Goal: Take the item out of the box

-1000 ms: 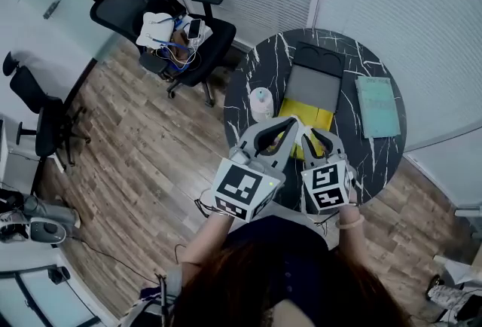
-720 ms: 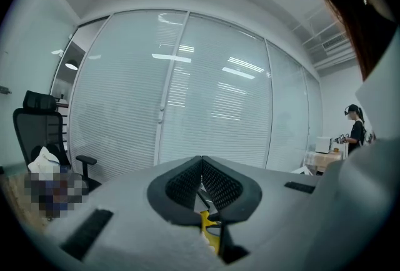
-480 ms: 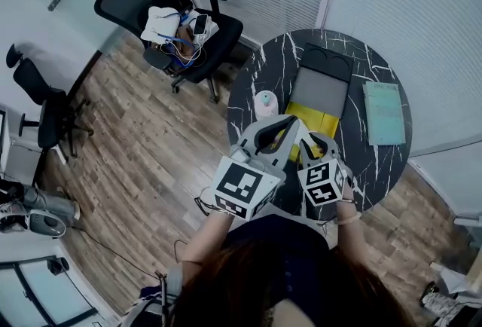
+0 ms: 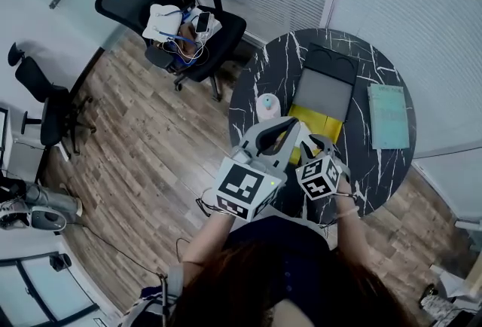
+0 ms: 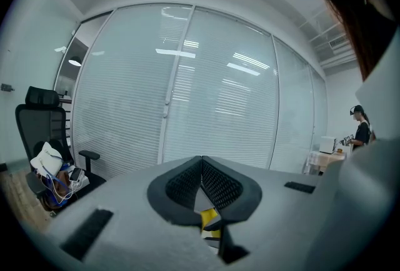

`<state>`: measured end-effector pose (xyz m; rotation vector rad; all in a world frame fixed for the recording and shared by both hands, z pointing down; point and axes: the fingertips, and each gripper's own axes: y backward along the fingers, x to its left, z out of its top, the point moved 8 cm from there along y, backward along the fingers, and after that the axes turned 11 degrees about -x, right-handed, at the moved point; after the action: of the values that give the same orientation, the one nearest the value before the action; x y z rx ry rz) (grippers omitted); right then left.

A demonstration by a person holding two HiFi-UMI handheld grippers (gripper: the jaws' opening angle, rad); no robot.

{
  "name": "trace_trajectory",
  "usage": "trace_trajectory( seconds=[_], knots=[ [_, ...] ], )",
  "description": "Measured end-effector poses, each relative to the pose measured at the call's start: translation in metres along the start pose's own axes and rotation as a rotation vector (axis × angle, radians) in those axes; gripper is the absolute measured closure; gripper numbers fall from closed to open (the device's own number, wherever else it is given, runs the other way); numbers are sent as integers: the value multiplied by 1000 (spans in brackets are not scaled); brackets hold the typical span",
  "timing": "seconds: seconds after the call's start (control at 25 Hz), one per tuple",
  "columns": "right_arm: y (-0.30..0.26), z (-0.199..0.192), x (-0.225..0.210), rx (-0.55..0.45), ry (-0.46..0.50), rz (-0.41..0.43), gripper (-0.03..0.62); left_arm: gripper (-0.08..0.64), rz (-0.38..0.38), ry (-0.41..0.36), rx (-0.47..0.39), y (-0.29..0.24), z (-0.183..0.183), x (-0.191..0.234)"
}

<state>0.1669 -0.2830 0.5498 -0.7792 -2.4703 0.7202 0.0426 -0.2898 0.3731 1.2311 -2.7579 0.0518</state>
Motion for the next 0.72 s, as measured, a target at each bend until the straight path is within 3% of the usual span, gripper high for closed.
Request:
trace_trajectory(
  seconds=[0.72],
  knots=[
    [-47,-34,-1,111,-31,45,494,534,17,5,38,-7,-6,11]
  ],
)
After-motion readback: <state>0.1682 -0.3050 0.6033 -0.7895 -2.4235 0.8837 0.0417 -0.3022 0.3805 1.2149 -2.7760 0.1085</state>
